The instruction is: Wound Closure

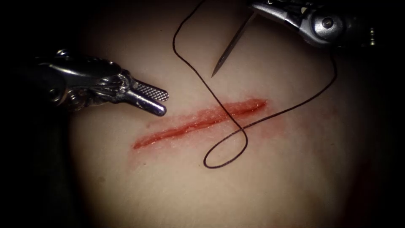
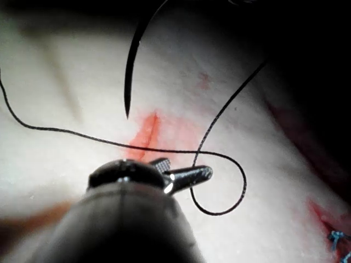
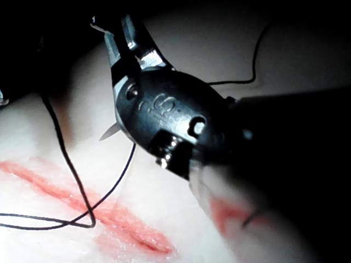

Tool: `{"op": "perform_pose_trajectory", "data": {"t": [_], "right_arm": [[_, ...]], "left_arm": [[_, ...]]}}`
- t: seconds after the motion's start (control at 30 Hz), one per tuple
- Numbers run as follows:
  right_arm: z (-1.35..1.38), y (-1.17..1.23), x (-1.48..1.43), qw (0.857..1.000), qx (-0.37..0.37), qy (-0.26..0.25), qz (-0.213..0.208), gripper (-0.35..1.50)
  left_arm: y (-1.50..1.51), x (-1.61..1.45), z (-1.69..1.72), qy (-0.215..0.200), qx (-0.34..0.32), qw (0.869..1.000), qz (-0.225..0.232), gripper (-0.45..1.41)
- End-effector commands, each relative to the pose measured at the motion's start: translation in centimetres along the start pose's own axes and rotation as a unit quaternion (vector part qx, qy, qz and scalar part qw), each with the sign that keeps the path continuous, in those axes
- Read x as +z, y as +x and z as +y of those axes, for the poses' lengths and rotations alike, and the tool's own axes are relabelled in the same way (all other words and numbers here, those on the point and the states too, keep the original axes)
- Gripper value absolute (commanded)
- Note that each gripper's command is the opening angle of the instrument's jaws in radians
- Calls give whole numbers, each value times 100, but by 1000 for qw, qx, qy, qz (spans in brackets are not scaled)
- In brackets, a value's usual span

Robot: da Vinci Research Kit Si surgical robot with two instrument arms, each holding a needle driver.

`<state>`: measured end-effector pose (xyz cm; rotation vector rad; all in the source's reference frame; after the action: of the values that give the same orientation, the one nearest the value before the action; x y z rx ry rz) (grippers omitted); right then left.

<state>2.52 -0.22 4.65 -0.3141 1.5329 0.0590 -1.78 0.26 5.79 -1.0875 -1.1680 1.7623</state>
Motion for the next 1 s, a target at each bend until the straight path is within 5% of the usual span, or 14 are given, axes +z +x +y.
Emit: {"op": "perform_pose_trajectory", "data": {"t": [0.03, 0.4, 0.47, 0.63, 0.77, 0.9, 0.93, 1.0], "right_arm": [[1, -2, 21, 1000, -4, 6, 9, -35], [-4, -3, 46, 1000, -6, 6, 12, -35], [-11, -6, 48, 996, 94, 0, 5, -35], [-18, -12, 50, 995, 104, -9, -3, -35], [-35, -23, 57, 996, 91, 13, 11, -35], [-48, -35, 63, 996, 83, 22, 16, -35], [-48, -41, 65, 996, 81, 21, 15, -35], [-46, -43, 65, 996, 81, 21, 15, -35]], "left_arm": [[-4, 16, -5, -3, 2, 1000, -7, 37], [-31, 104, 6, -31, 10, 997, -66, 37], [-47, 129, 16, -33, -9, 996, -81, 37], [-52, 143, 27, -61, -21, 995, -80, 37], [-40, 123, 39, -80, -22, 995, -60, 61], [-10, 68, 54, -89, -42, 995, -21, 93], [5, 30, 60, -87, -32, 995, 32, 113], [10, 8, 64, -91, -43, 994, 50, 113]]}}
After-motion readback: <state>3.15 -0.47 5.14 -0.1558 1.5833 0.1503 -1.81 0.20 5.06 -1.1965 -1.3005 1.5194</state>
